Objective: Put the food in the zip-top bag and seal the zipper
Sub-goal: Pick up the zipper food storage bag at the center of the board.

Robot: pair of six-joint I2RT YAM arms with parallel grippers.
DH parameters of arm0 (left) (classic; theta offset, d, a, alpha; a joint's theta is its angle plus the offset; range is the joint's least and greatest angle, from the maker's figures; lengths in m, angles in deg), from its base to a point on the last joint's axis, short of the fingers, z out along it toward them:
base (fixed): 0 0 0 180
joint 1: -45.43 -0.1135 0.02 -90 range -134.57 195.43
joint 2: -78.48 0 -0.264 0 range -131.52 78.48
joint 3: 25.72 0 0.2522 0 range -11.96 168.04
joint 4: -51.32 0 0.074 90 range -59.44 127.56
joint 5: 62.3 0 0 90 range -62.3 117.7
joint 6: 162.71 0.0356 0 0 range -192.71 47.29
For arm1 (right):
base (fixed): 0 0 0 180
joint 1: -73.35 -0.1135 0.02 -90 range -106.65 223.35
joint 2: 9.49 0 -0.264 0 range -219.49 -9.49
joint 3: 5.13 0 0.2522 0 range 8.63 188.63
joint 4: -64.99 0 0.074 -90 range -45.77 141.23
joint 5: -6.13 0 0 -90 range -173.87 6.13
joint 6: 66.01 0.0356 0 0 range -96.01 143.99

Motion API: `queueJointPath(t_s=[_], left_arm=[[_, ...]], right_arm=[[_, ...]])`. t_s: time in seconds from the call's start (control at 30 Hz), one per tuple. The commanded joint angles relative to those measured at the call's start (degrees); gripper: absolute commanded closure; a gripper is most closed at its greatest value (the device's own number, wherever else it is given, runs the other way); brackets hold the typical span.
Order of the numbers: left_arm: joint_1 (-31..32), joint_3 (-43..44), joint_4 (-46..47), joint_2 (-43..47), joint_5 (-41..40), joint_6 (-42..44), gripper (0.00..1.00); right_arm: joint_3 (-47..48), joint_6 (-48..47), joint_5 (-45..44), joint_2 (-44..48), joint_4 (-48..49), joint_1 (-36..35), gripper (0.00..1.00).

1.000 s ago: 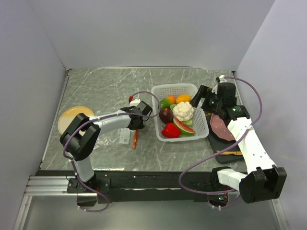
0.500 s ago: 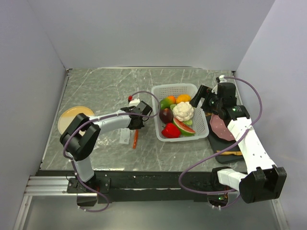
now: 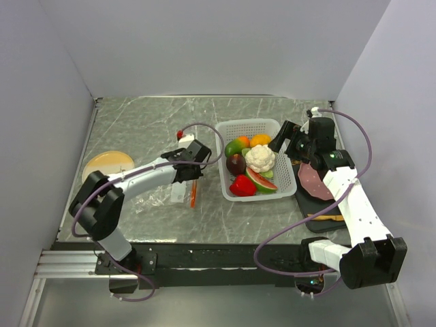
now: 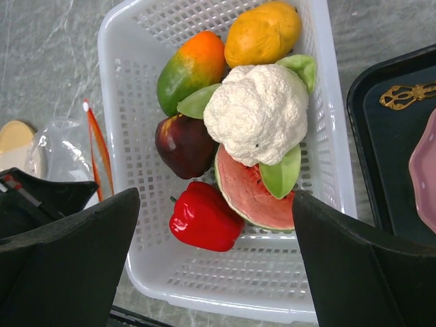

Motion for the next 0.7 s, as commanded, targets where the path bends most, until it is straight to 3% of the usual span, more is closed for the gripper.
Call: queueJointPath(t_s=[0.0,0.27,0.33,0.37,0.67], left_arm=[[0.38,-2.09,1.37,2.99,2.27,1.91,0.95],[0.65,-1.31,1.91,-4.13,0.96,1.04,0.92],[0.91,-0.87,1.82,-5.10,0.52,1.30,0.88],[1.26,-0.34,1.56,-5.27,0.25,1.39,0.80],[2.32,1.24,-1.34,-6.59,-3.70,0.25,0.70]], right_arm=[[-0.35,0.74,1.15,0.37,2.33,-0.09,0.00],[0.00,0.13,1.24,0.10,1.72,-0.09,0.00],[0.09,-0.14,1.06,0.10,1.63,-0.09,0.00],[0.09,-0.23,0.97,0.02,1.46,-0.09,0.00],[0.44,-0.23,1.76,-0.78,1.72,-0.09,0.00]])
